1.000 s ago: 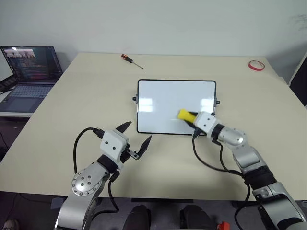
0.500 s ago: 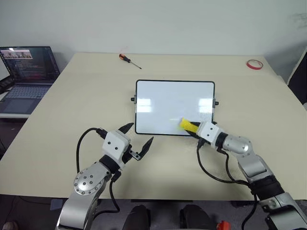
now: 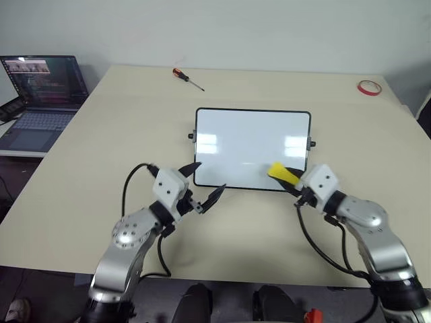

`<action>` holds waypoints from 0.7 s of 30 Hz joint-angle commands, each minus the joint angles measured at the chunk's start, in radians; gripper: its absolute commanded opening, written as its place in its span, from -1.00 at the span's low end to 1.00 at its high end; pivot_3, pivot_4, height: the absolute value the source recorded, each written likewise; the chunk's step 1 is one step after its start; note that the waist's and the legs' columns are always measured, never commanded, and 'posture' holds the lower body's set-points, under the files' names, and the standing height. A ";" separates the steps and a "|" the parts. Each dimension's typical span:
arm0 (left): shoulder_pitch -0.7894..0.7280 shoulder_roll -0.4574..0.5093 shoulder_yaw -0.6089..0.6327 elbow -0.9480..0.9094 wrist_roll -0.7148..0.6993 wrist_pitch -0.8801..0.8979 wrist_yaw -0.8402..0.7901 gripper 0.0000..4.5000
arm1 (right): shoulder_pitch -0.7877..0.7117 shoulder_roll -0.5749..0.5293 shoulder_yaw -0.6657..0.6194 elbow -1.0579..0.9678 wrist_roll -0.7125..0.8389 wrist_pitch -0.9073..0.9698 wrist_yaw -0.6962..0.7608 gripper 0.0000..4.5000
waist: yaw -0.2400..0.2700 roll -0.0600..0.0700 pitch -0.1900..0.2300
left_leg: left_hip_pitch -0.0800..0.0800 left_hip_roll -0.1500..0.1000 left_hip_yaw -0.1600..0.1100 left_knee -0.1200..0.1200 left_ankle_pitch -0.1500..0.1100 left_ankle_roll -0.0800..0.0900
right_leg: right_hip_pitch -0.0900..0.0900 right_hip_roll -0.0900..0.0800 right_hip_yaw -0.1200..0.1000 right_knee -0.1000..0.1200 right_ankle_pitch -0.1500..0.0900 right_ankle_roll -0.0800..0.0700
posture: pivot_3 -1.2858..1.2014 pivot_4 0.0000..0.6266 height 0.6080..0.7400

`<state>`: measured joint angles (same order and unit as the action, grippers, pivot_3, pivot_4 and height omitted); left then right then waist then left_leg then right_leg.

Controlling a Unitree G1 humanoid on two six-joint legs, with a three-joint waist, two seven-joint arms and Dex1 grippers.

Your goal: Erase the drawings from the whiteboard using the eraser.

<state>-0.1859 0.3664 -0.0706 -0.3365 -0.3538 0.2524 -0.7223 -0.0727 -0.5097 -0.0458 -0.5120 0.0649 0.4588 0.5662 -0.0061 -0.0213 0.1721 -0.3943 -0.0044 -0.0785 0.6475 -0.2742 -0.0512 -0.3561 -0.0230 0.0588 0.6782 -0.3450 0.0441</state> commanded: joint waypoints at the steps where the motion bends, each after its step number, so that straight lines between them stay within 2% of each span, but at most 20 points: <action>1: -0.084 0.006 -0.085 0.053 -0.086 -0.020 -0.206 1.00 | 0.056 0.006 -0.099 -0.186 -0.001 0.236 -0.094 -0.49 | 0.002 0.000 0.000 | -0.001 -0.001 0.000 0.000 0.000 0.000 | 0.000 0.000 0.000 0.000 0.000 0.000 | 0.03 -0.52 1.00; 5: -0.196 -0.020 -0.156 0.204 -0.072 -0.104 -0.365 1.00 | 0.086 0.095 -0.194 -0.319 0.010 0.497 -0.206 -0.49 | -0.004 0.001 0.000 | 0.001 0.000 0.001 0.000 0.000 0.000 | -0.001 0.001 0.001 0.001 0.000 0.000 | 0.03 -0.52 1.00; 10: -0.307 -0.046 -0.203 0.392 -0.030 -0.218 -0.497 1.00 | 0.101 0.185 -0.318 -0.356 0.007 0.684 -0.293 -0.49 | -0.010 0.001 0.000 | 0.001 -0.002 0.000 -0.001 0.000 0.002 | -0.001 0.004 0.001 0.002 0.000 0.000 | 0.03 -0.52 1.00; 17: -0.412 -0.077 -0.216 0.614 0.081 -0.382 -0.532 1.00 | 0.089 0.261 -0.391 -0.294 0.030 0.739 -0.331 -0.49 | -0.023 0.001 0.000 | 0.001 -0.002 0.001 -0.001 0.000 0.003 | -0.001 0.004 0.000 0.002 0.000 0.000 | 0.03 -0.52 1.00; 21: -0.425 -0.101 -0.211 0.640 0.099 -0.403 -0.526 1.00 | 0.070 0.277 -0.387 -0.241 0.045 0.712 -0.350 -0.49 | -0.026 0.001 -0.001 | 0.001 -0.002 0.001 -0.001 0.000 0.004 | -0.001 0.004 0.001 0.003 0.000 0.000 | 0.03 -0.52 1.00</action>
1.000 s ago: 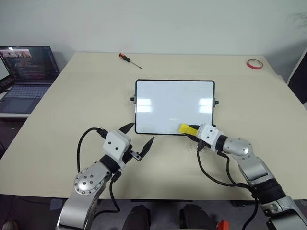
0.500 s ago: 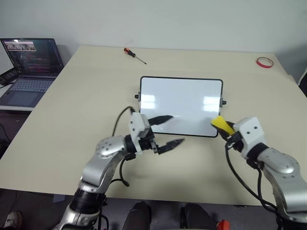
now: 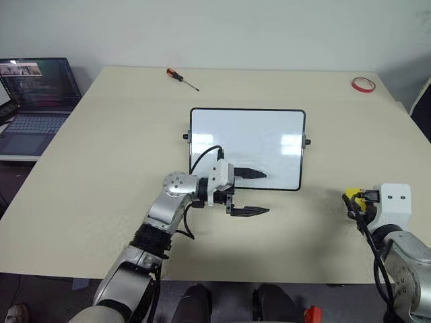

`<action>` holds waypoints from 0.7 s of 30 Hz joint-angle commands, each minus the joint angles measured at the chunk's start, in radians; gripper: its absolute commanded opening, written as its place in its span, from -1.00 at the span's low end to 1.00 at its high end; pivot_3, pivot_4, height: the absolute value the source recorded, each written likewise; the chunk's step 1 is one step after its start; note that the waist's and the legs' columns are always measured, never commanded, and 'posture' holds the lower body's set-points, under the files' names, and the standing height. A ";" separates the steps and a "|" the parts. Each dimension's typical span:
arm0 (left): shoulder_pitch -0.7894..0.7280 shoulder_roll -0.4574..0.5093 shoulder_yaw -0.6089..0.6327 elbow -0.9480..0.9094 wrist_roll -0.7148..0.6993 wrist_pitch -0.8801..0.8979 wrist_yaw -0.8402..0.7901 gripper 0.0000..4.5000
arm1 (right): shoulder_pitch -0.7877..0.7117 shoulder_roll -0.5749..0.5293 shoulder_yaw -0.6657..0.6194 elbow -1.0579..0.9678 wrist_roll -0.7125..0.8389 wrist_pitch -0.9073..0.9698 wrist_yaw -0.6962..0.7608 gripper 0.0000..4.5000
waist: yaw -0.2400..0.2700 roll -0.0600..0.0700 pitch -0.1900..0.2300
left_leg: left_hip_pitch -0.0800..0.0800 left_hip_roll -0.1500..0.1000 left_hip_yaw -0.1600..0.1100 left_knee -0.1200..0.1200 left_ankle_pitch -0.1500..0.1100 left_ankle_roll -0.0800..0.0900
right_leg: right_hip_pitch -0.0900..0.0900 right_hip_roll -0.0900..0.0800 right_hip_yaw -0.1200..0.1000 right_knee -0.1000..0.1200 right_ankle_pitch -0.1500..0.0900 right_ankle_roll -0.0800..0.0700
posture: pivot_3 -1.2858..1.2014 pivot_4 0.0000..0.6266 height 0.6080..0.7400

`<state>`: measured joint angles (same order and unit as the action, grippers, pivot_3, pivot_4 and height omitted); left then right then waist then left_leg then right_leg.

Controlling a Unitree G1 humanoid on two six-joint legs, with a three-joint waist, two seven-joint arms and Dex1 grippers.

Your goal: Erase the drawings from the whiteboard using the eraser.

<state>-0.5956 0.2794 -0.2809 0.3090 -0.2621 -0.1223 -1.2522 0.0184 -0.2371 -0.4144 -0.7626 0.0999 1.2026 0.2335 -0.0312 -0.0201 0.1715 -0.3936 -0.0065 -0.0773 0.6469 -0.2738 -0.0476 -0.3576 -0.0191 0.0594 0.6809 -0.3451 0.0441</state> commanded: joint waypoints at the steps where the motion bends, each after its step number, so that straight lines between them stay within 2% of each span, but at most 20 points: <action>1: -0.014 -0.015 -0.001 -0.007 0.012 -0.031 0.005 1.00 | -0.027 0.007 -0.013 0.021 0.012 -0.040 -0.021 -0.49 | 0.000 0.000 0.000 | 0.000 0.000 0.000 0.000 0.000 0.000 | 0.000 0.000 0.000 0.000 0.000 0.000 | 0.03 -0.52 1.00; 7: 0.005 -0.011 0.004 -0.033 0.023 -0.024 0.017 1.00 | -0.077 0.020 0.022 0.067 0.024 -0.079 -0.037 -0.49 | -0.001 0.001 0.000 | 0.000 0.000 0.000 0.000 0.000 0.000 | 0.000 0.000 0.001 0.001 0.000 0.000 | 0.03 -0.52 1.00; 21: 0.026 0.006 0.001 -0.100 0.027 0.021 0.044 1.00 | -0.073 -0.046 0.052 0.146 0.035 -0.103 -0.052 -0.49 | -0.001 0.002 -0.001 | 0.000 0.000 0.000 0.001 0.001 0.001 | 0.000 0.000 0.001 0.001 0.000 0.000 | 0.03 -0.52 1.00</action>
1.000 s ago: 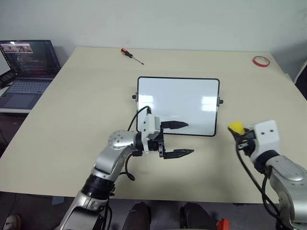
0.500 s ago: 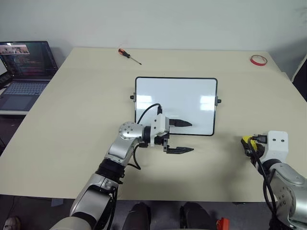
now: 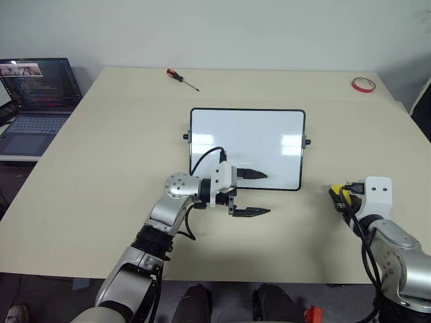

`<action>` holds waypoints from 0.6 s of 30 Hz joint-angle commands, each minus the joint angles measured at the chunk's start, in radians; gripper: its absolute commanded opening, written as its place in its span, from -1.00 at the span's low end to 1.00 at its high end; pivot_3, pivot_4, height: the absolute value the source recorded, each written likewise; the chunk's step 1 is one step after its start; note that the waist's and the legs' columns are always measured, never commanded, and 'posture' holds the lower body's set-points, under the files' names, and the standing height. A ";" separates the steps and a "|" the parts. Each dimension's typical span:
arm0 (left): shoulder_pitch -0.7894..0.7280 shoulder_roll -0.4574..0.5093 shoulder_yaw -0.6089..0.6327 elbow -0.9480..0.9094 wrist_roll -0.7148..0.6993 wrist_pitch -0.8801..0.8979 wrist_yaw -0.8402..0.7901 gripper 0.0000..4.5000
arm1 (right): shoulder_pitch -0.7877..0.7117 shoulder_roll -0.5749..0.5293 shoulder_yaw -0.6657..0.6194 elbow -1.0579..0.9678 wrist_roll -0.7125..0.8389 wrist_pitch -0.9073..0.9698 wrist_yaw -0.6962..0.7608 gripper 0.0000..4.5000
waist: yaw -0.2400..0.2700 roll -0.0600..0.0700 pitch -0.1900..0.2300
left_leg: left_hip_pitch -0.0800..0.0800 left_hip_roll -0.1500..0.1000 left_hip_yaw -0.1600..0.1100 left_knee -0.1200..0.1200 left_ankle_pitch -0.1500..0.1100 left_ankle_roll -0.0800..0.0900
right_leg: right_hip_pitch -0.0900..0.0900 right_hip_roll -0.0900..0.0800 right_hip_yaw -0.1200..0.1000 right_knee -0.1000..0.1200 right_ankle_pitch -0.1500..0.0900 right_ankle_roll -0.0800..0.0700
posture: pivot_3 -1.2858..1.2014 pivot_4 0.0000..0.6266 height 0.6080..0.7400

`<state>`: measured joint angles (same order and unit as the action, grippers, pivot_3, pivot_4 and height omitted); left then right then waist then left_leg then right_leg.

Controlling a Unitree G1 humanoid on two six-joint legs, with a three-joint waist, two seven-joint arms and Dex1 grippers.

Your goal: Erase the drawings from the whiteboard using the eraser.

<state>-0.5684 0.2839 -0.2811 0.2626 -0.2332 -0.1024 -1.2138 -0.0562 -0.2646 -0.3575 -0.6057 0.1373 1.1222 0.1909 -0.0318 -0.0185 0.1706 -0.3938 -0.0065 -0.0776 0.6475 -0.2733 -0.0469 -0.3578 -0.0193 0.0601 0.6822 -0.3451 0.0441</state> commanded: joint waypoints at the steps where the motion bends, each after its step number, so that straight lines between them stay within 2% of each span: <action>1: 0.000 0.003 0.001 -0.056 -0.001 0.003 0.007 1.00 | 0.000 -0.019 -0.008 -0.006 0.001 -0.021 -0.011 -0.49 | 0.000 0.000 0.000 | 0.000 0.000 0.000 0.000 0.000 0.000 | 0.000 0.000 0.000 0.000 0.000 0.000 | 0.03 -0.52 1.00; 5: 0.003 0.006 0.001 -0.066 -0.001 0.009 0.009 1.00 | -0.001 -0.023 -0.006 0.003 0.006 -0.024 -0.013 -0.49 | 0.000 0.000 0.000 | 0.000 0.000 0.000 0.000 0.000 0.000 | 0.000 0.000 0.000 0.000 0.000 0.000 | 0.03 -0.52 1.00; 7: 0.001 0.006 0.001 -0.067 0.000 0.011 0.010 1.00 | -0.002 -0.026 -0.005 0.007 0.006 -0.025 -0.011 -0.19 | 0.000 0.000 0.000 | 0.000 0.000 0.000 0.000 0.000 0.000 | 0.000 0.000 0.000 0.000 0.000 0.000 | 0.03 -0.52 1.00; 9: -0.004 0.005 0.001 -0.066 0.001 0.014 0.011 1.00 | -0.004 -0.028 -0.004 0.010 0.007 -0.026 -0.011 0.03 | 0.000 0.000 0.000 | 0.000 0.000 0.000 0.000 0.000 0.000 | 0.000 0.000 0.000 0.000 0.000 0.000 | 0.03 -0.52 1.00; 15: -0.008 0.006 0.001 -0.066 0.003 0.015 0.011 1.00 | -0.005 -0.037 -0.003 0.016 0.007 -0.034 -0.012 0.99 | 0.000 0.001 0.000 | 0.000 0.000 0.000 0.000 0.000 0.000 | 0.000 0.000 0.000 0.001 0.000 0.000 | 0.03 -0.52 1.00; 18: -0.001 0.011 0.002 -0.080 0.000 0.023 0.009 1.00 | -0.004 -0.036 -0.010 0.011 0.009 -0.041 -0.017 0.99 | 0.000 0.001 0.000 | 0.000 0.000 0.000 0.001 0.000 0.000 | 0.000 0.000 0.000 0.001 0.000 0.000 | 0.03 -0.52 1.00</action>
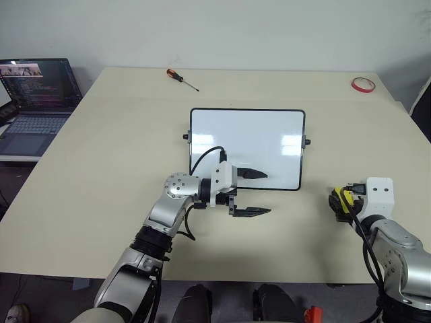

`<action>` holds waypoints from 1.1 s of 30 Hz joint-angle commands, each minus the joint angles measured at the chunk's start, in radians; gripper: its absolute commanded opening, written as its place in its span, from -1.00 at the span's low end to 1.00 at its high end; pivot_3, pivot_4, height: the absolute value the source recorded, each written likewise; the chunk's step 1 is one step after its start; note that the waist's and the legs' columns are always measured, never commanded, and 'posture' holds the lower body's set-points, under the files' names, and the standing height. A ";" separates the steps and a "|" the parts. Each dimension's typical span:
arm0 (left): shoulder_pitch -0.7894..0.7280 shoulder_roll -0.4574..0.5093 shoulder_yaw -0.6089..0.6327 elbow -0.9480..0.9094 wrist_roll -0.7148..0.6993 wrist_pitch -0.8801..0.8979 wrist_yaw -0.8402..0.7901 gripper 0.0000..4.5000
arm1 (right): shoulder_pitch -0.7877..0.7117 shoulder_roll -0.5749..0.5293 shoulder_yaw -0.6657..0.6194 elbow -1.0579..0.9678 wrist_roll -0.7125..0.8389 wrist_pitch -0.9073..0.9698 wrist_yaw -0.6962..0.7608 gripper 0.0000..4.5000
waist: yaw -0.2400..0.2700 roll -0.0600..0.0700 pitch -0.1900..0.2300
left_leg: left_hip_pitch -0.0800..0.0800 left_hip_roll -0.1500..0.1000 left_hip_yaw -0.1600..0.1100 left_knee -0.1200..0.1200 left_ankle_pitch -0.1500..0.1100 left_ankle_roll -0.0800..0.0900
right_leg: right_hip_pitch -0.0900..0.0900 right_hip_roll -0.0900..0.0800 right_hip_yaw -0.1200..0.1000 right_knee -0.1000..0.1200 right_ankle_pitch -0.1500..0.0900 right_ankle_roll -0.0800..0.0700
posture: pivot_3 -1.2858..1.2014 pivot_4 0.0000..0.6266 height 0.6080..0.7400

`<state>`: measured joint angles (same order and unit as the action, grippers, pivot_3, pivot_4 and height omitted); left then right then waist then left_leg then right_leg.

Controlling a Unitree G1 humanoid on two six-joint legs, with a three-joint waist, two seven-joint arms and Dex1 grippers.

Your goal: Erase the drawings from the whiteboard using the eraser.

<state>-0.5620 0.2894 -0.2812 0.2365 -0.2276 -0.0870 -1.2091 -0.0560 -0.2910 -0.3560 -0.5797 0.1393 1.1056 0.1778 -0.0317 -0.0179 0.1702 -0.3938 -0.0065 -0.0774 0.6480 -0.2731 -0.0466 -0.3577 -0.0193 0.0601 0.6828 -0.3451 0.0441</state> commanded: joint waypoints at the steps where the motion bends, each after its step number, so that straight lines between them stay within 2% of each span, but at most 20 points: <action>1: -0.003 0.008 0.004 -0.065 -0.010 0.016 0.005 1.00 | -0.005 -0.008 -0.014 -0.020 0.009 -0.027 -0.007 0.99 | 0.000 0.000 0.000 | 0.000 0.000 0.000 0.000 0.000 0.000 | 0.000 0.000 0.000 0.000 0.000 0.000 | 0.03 -0.52 1.00; 5: 0.046 0.042 0.048 -0.170 -0.038 0.100 0.056 1.00 | -0.021 0.023 -0.043 -0.069 0.018 -0.059 -0.032 0.99 | -0.002 0.000 0.000 | 0.000 0.000 0.000 0.000 0.000 0.000 | 0.000 0.000 0.000 0.000 0.000 0.000 | 0.03 -0.52 1.00; 8: 0.111 0.072 0.102 -0.264 -0.017 0.138 0.166 1.00 | -0.014 0.042 -0.060 -0.122 0.035 -0.077 -0.033 0.99 | -0.005 0.002 -0.001 | 0.000 0.001 0.000 0.000 0.000 0.000 | 0.000 0.000 0.001 0.001 0.000 0.000 | 0.03 -0.52 1.00; 13: 0.213 0.003 0.244 -0.426 -0.069 0.279 0.448 1.00 | 0.038 0.088 -0.072 -0.209 0.070 -0.138 -0.030 0.99 | 0.000 0.002 -0.001 | 0.000 0.001 -0.001 0.001 0.000 0.000 | 0.000 -0.002 0.000 0.001 0.000 0.000 | 0.03 -0.52 1.00; 17: 0.376 -0.068 0.354 -0.555 -0.038 0.342 0.692 1.00 | 0.224 0.110 -0.009 -0.264 0.012 -0.356 -0.016 0.99 | 0.002 0.003 -0.006 | -0.001 0.001 -0.001 0.000 0.000 0.000 | 0.000 -0.004 0.000 -0.001 0.000 0.000 | 0.03 -0.52 1.00; 22: 0.551 -0.116 0.393 -0.665 0.031 0.315 0.864 1.00 | 0.391 0.175 0.021 -0.294 0.025 -0.619 0.010 0.99 | 0.001 0.004 -0.006 | 0.001 0.001 0.000 0.000 0.000 0.000 | 0.000 -0.004 0.001 0.000 0.000 0.000 | 0.03 -0.52 1.00; 24: 0.635 -0.142 0.395 -0.707 0.039 0.306 0.908 1.00 | 0.451 0.194 0.048 -0.296 0.006 -0.692 0.012 0.99 | 0.001 0.003 -0.007 | 0.006 0.001 0.000 0.000 0.000 0.000 | 0.005 -0.004 0.001 0.000 0.000 0.000 | 0.03 -0.52 1.00; 26: 0.703 -0.163 0.376 -0.753 0.059 0.294 0.941 1.00 | 0.497 0.203 0.053 -0.282 0.006 -0.750 0.017 0.99 | 0.001 0.003 -0.007 | 0.013 0.001 0.001 -0.002 0.000 0.000 | 0.010 -0.004 0.002 -0.001 0.000 0.000 | 0.03 -0.52 1.00; 30: 0.830 -0.189 0.335 -0.846 0.095 0.276 0.991 1.00 | 0.567 0.213 0.063 -0.247 0.016 -0.832 0.029 0.99 | 0.002 0.001 -0.008 | 0.013 0.001 0.001 -0.001 0.000 0.000 | 0.011 -0.004 0.002 -0.001 0.000 0.000 | 0.03 -0.52 1.00; 33: 0.866 -0.210 0.323 -0.874 0.105 0.276 1.030 1.00 | 0.572 0.210 0.067 -0.220 0.021 -0.858 0.030 0.99 | 0.002 0.001 -0.008 | 0.014 0.001 0.001 -0.001 0.000 0.000 | 0.012 -0.004 0.002 -0.001 0.000 0.000 | 0.03 -0.52 1.00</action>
<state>0.3031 0.0813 0.0449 -0.5831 -0.1321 0.2108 -0.1995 0.5179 -0.0777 -0.2906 -0.7879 0.1461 0.2818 0.2073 -0.0296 -0.0166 0.1622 -0.3797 -0.0054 -0.0768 0.6467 -0.2736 -0.0469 -0.3451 -0.0229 0.0617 0.6821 -0.3449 0.0443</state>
